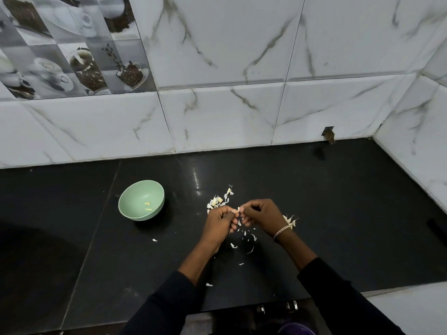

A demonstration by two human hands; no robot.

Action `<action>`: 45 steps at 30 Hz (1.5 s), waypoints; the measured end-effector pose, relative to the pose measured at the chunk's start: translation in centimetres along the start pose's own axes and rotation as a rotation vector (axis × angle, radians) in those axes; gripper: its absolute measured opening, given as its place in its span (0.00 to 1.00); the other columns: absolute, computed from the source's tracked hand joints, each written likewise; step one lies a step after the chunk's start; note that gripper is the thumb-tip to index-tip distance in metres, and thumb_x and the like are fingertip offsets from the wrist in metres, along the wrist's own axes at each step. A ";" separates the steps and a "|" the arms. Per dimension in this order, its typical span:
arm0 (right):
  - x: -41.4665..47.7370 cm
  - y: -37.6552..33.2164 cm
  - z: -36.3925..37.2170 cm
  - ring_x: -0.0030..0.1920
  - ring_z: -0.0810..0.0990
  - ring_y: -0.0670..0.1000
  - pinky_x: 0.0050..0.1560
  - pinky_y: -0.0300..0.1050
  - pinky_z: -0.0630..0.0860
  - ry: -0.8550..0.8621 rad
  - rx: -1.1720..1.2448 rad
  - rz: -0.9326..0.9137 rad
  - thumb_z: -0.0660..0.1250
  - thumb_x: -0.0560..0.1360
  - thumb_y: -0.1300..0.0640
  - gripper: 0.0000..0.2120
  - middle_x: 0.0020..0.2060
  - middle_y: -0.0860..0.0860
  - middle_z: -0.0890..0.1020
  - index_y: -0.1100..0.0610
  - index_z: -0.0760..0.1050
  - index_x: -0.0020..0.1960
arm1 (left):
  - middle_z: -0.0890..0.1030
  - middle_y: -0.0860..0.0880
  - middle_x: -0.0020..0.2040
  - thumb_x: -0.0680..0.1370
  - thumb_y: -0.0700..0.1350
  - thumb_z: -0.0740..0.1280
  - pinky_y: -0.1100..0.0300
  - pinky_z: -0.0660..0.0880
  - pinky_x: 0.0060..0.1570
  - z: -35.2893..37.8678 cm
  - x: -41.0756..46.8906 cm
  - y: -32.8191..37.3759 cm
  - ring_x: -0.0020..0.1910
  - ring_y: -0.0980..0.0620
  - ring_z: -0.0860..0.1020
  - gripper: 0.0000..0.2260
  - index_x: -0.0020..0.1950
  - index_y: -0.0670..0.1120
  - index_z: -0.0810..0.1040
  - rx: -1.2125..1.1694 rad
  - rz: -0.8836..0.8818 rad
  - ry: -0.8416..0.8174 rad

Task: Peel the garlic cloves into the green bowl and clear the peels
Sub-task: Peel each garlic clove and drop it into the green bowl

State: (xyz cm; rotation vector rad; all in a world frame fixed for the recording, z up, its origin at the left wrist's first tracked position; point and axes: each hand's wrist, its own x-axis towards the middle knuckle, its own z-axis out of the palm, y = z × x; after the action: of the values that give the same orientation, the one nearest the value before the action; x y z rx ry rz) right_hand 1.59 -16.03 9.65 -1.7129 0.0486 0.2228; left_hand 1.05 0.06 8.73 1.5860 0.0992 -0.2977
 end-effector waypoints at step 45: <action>0.3 -1.1 1.8 0.24 0.75 0.48 0.24 0.37 0.71 0.176 0.283 0.124 0.64 0.77 0.70 0.09 0.28 0.57 0.79 0.67 0.77 0.38 | 0.85 0.51 0.39 0.77 0.38 0.72 0.64 0.78 0.42 1.3 -0.3 0.5 0.39 0.55 0.82 0.04 0.45 0.46 0.84 0.193 0.354 0.224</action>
State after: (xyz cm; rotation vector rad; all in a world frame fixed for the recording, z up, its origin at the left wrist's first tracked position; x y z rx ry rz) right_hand 1.83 -14.04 10.46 -1.4447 0.3040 0.1484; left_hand 0.67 -1.24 9.24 1.7898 -0.0404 0.1516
